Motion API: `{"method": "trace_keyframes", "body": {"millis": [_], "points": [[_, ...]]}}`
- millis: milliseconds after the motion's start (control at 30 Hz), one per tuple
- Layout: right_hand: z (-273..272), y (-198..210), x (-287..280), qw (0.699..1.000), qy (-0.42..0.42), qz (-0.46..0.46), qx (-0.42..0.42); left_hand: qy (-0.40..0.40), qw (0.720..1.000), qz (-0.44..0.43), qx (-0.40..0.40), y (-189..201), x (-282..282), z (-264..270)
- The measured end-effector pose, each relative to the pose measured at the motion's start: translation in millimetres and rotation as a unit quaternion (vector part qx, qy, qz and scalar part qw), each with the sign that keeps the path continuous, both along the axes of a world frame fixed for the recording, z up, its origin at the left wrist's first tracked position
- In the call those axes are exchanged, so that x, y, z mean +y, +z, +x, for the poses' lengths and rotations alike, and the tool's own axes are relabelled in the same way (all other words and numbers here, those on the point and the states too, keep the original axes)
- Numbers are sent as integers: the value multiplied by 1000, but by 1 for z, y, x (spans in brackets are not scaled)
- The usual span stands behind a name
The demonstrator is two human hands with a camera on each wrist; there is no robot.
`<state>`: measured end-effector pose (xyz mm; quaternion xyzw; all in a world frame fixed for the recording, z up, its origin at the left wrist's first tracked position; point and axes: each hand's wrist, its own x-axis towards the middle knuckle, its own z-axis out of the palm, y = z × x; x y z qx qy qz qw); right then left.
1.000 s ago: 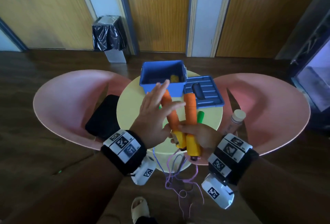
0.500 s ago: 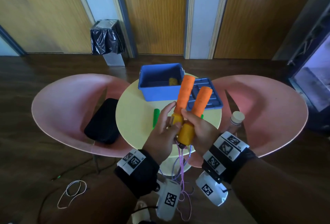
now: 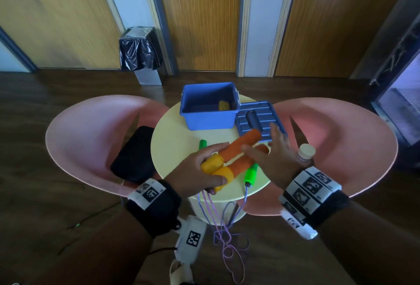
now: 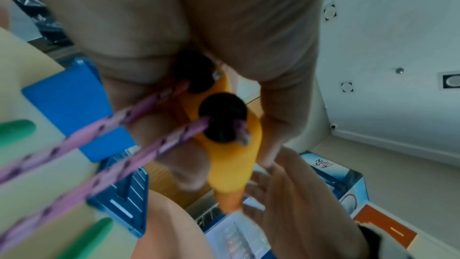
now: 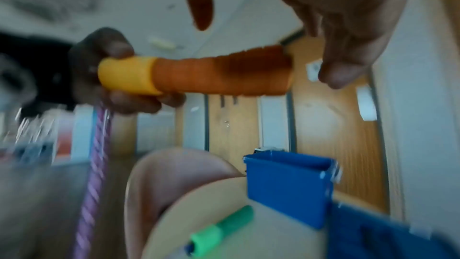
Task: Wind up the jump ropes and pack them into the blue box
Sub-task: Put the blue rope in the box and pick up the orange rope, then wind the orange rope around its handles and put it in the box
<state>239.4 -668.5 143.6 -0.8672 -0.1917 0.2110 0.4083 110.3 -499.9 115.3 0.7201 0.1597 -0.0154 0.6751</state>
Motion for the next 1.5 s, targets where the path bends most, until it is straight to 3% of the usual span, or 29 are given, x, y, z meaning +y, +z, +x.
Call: {"method": "trace_keyframes", "body": {"millis": [33, 67, 133, 167, 233, 333, 400, 533, 667, 867, 933, 1000, 1067, 1133, 1200, 1267, 1333, 1500], "points": [[0, 4, -5, 992, 83, -53, -84, -34, 999, 8, 19, 2, 6, -1], [-1, 9, -10, 963, 178, -111, -167, -68, 997, 17, 36, 4, 10, -3], [-7, 12, -12, 872, 333, -202, -297, -121, 990, 31, 64, 12, 15, -4], [-9, 10, -11, 836, 372, -224, -335, -136, 987, 39, 73, 17, 16, -4], [-17, 5, -5, 801, 403, -245, -370, -160, 981, 62, 89, 27, 16, -3], [-26, 1, 3, 813, 370, -248, -375, -173, 976, 100, 90, 36, 19, -1], [-27, 5, 6, 824, 338, -243, -384, -135, 985, 102, 47, 35, 20, -2], [-28, 13, 13, 839, 278, -267, -385, 62, 994, 80, -38, 25, 4, -4], [-33, 11, 21, 848, 261, -269, -375, 230, 966, 95, -78, 11, -16, 1], [-30, 17, 22, 878, 232, -270, -319, 255, 958, 106, -77, 12, -16, 5], [-26, 20, 18, 905, 215, -253, -266, 246, 962, 88, -84, 15, -16, 5], [-20, 19, 15, 953, 173, -192, -160, 250, 962, 44, -102, 17, -15, 4], [-13, 13, 13, 991, 102, -82, -41, 252, 961, 29, -115, 14, -15, 6], [-13, 8, 12, 992, 16, 62, 111, 242, 964, 14, -112, 8, -21, 11], [-16, 3, 10, 934, -38, 211, 286, 228, 969, 10, -94, 2, -28, 15], [-20, 2, 7, 859, -49, 318, 398, 205, 976, 20, -75, 0, -33, 20], [-22, 2, 5, 813, -35, 378, 441, 178, 981, 38, -65, 2, -37, 24], [-19, 2, -2, 734, 51, 445, 510, 85, 994, 64, -38, 11, -38, 33]]}}
